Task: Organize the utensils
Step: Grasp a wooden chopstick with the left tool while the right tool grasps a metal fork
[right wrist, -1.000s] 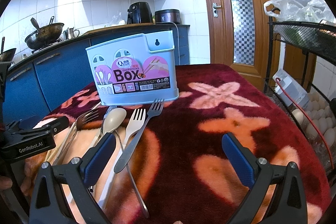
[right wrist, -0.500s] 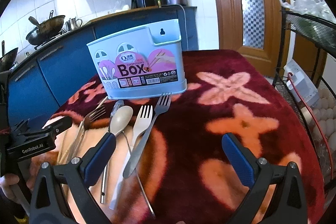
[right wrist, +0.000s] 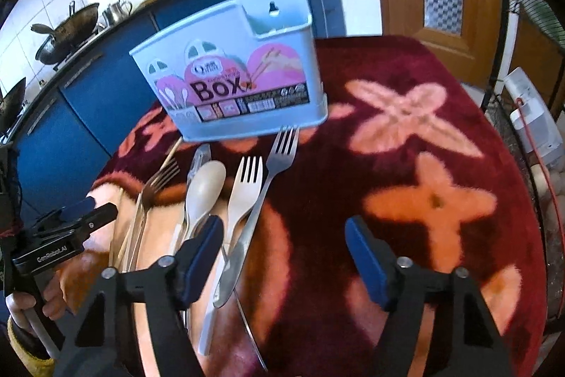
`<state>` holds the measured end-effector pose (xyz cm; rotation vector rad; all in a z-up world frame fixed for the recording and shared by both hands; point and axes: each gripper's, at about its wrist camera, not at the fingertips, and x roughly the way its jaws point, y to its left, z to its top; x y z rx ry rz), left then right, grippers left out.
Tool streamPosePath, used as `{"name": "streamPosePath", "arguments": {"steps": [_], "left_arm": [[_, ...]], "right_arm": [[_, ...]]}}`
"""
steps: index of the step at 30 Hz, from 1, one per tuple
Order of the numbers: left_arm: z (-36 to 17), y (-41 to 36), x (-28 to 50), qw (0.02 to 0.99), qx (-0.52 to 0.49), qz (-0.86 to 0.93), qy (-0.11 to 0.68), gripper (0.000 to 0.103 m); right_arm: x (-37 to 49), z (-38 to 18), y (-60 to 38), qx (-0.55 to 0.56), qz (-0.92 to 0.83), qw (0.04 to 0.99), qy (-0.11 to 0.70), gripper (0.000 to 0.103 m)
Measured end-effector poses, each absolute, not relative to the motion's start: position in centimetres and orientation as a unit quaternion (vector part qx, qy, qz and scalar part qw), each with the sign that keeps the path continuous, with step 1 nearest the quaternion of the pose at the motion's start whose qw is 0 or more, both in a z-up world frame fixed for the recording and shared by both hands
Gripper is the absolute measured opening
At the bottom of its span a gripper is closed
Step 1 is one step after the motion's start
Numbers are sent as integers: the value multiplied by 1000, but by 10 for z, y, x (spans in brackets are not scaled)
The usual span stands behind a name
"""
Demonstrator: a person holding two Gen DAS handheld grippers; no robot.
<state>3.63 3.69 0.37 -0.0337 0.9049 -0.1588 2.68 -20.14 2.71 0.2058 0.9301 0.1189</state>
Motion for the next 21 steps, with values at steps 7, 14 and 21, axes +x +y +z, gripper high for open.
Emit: {"name": "streamPosePath", "arguments": {"steps": [7,14,21], "left_arm": [[-11,33,44,871,-31,-78,484,57],[-9,25,56,860,-5,-75,505,48],[-7,26,70,854,-7,-85,513,24]], "right_arm": [[40,19,-200,104,69,864,488,65],[62,18,-196,84,73,853,510,56],[92,16,-204,82,51,851,517,56]]}}
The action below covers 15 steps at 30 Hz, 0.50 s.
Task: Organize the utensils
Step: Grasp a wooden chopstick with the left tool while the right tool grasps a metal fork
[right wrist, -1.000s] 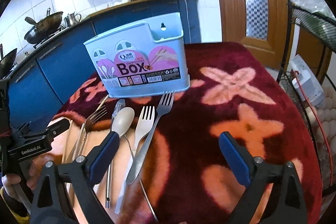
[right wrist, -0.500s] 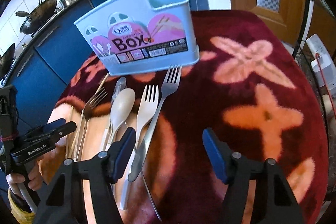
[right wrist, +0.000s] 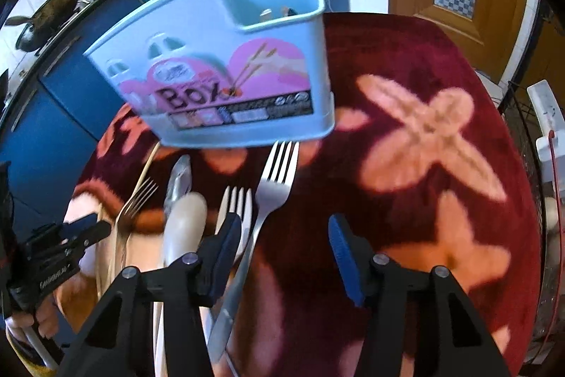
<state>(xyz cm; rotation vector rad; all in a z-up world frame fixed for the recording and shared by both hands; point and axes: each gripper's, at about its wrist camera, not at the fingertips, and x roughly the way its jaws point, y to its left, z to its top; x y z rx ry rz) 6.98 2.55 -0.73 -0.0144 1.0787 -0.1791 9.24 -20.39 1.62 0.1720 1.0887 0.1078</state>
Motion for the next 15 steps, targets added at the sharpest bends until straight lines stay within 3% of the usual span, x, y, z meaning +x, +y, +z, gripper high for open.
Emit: {"name": "streamPosePath", "arguments": {"steps": [2,8,15], "left_arm": [[-7,24,72,854,-6,-90,513,16],[-6,20,75,854,-9,-101,510,6],[-7,23,83,853,-26,-114,508,5]], "right_arm": [[99,15,-206,85,47,848,521,55],[116,11,-207,71,35,848,524,43],[132,3,-210,73,46,844,530,39]]}}
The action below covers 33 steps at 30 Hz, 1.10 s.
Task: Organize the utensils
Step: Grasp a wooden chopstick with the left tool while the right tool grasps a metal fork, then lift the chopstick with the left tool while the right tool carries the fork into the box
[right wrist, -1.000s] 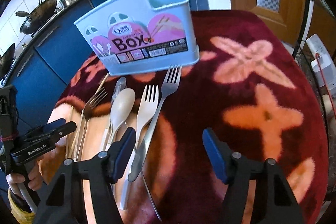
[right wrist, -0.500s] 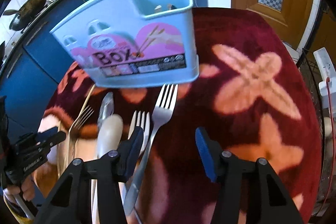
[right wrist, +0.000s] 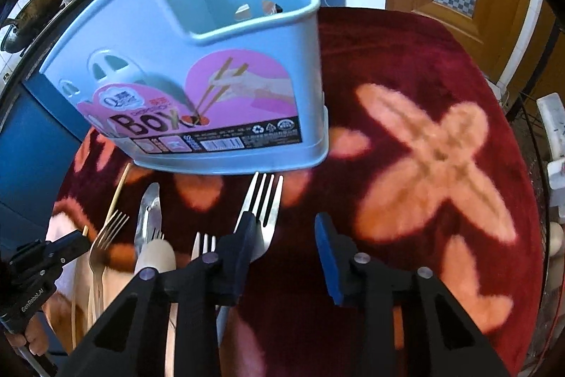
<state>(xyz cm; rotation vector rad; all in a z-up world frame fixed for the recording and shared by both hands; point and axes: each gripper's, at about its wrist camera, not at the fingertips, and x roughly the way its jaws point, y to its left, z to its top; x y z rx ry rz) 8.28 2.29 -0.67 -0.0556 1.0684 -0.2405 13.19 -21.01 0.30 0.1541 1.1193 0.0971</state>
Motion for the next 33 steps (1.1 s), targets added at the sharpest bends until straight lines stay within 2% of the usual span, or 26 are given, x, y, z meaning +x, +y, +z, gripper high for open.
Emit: {"name": "streamPosePath", "arguments": {"steps": [3,5,9,15,33], "left_arm": [[-5,24,86,856,-34,-122,501,5],[-5,24,86,858,-43,-127,495,4],[-1,24,86,865,-52,-136,480,4],[13,22,79,881,-51,-143,449,4],[91,17,65,926,-84,-154,335,4]], "right_arm": [[141,0,-215,95,64,841,529,39],[145,-2,-219,111,75,840,525,35],[152,-5,-228,141,93,838,518,13],[146,5,-239,158,107,847,496,4],[66,106,-222,93,79,941,317,3]]}}
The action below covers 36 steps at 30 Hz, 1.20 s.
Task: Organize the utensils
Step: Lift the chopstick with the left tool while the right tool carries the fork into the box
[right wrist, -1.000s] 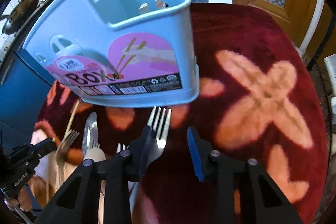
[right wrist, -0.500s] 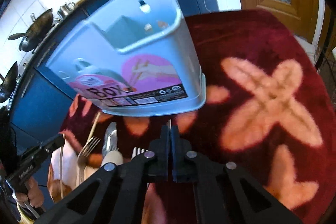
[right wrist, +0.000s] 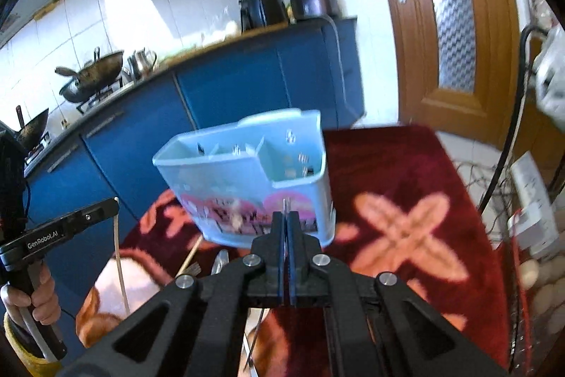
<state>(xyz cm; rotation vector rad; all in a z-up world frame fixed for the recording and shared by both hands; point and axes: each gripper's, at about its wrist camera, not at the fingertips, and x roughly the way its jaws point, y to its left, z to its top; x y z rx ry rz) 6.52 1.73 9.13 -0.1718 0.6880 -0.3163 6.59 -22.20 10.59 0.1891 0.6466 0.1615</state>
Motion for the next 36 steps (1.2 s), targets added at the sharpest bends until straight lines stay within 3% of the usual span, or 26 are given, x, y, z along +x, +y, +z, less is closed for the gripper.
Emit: {"name": "streamPosePath", "arguments": {"steps": [15,25,31,36], "left_arm": [[190,14,83,955,-92,-149,238,4],[265,10,103,970,-76,-149,177,4],[269,3,120,971,-68,-148,177,4],[236,-10,141,967,-51,-143,206,4]], "right_arm": [[69,196,-238,66,42,974,213,3],[105,230,-235,30,14,982,185,3],[127,230,-232,19,9,984,178,3],[144,205,-227,17,18,978,206,4]]}}
